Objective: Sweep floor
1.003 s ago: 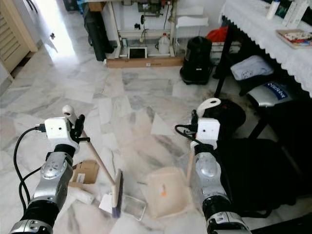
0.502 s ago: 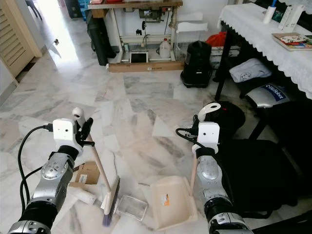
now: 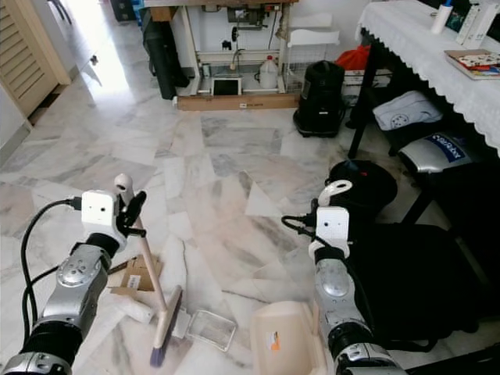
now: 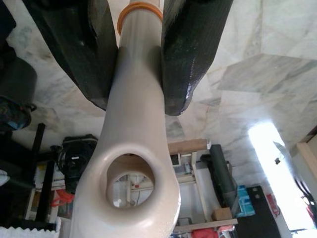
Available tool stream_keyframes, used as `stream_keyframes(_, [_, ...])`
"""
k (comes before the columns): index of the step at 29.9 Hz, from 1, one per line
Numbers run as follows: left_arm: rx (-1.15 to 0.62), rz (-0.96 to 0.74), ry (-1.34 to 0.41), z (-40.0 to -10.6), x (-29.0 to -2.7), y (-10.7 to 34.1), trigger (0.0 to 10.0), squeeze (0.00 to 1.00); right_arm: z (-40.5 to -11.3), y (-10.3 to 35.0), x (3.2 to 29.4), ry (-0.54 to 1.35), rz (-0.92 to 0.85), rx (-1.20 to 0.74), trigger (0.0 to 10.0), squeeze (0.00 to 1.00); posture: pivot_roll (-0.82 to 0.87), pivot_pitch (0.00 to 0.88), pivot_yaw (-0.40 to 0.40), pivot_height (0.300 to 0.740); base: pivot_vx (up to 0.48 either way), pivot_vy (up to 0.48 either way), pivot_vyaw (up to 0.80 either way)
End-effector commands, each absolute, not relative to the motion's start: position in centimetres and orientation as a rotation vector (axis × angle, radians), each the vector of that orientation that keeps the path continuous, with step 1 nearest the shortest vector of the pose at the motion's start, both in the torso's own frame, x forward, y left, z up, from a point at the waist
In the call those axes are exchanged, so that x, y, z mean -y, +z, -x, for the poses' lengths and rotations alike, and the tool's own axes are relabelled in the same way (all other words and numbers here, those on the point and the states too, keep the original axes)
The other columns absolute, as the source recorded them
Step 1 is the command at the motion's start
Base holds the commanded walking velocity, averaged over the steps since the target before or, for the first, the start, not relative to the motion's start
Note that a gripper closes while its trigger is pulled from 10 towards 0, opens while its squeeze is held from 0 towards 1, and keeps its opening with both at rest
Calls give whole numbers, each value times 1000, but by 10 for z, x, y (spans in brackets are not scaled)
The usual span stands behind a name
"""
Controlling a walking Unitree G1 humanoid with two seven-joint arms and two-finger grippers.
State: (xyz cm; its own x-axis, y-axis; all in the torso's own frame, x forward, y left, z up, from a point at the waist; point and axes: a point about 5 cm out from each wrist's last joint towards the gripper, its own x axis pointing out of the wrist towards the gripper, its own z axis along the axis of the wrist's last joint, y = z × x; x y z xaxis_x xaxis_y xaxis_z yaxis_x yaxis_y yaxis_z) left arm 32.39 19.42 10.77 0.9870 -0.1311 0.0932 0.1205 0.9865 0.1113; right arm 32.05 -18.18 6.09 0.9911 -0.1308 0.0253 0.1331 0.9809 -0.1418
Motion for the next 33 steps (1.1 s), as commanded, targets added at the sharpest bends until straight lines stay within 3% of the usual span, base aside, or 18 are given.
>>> stream_keyframes(1, [111,-135,-139,-328,-195,113,10000,0,-323,64,179,-130,146,35,10000,0,70,87,38,740,0,0,0])
stream_keyframes(17, [56,-134,-184,-325,-194,104,10000,0,-310,42,178,-136,170,-65,10000,0,84,123,37,740,0,0,0])
stream_keyframes(26, [-28,24,-170,-327,-193,93,10000,0,-304,33,177,-136,162,-97,10000,0,76,126,45,740,0,0,0])
stream_keyframes(33, [-19,47,-196,-328,-192,97,10000,0,-301,30,174,-135,160,-106,10000,0,83,128,44,740,0,0,0])
